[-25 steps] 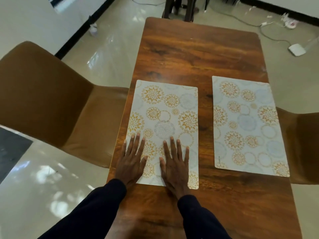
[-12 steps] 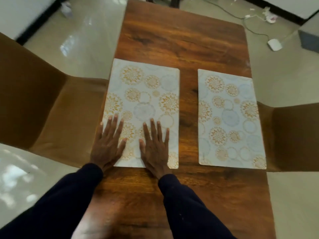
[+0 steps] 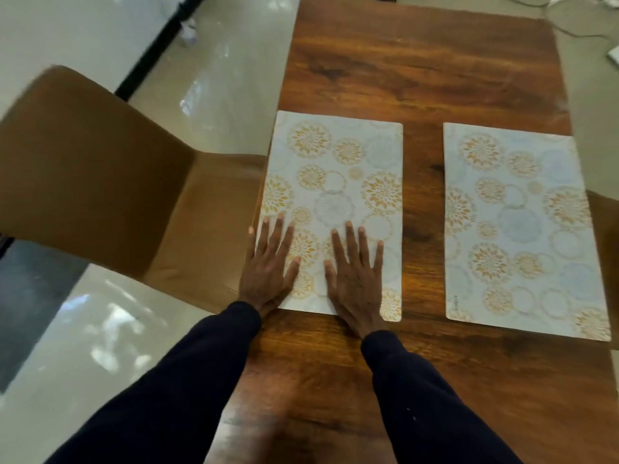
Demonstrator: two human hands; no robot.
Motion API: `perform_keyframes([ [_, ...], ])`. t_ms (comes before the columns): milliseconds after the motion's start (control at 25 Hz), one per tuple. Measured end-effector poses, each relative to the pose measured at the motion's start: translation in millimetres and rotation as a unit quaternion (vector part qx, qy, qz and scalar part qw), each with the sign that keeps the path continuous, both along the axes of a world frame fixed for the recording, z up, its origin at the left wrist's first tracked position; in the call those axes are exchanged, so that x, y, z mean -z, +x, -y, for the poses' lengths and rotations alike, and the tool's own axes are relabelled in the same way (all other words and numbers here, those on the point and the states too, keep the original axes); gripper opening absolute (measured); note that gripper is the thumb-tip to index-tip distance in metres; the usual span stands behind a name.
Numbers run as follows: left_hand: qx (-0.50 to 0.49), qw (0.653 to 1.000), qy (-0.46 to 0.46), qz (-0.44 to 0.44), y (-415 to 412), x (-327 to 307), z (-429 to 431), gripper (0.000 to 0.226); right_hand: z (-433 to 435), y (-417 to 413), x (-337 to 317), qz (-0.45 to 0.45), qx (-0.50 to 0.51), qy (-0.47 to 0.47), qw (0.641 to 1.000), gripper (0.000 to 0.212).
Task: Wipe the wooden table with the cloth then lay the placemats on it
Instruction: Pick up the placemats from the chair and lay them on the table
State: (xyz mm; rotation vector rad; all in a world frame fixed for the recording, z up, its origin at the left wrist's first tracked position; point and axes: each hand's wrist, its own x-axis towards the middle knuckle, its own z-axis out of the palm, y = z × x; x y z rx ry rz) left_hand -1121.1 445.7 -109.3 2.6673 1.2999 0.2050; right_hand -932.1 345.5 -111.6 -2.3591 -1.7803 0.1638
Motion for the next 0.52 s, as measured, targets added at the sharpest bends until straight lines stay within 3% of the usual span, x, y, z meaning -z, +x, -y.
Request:
perform_keyframes([
  [280,-0.005,1.000,-0.007,0.011,-1,0,3,0.070,12,4,-8,-0.024,-0.010,0.002,1.000,0.066],
  [520,0.003,1.000,-0.019,0.011,-1,1,-5,0.069,26,9,-7,0.006,-0.003,-0.008,1.000,0.070],
])
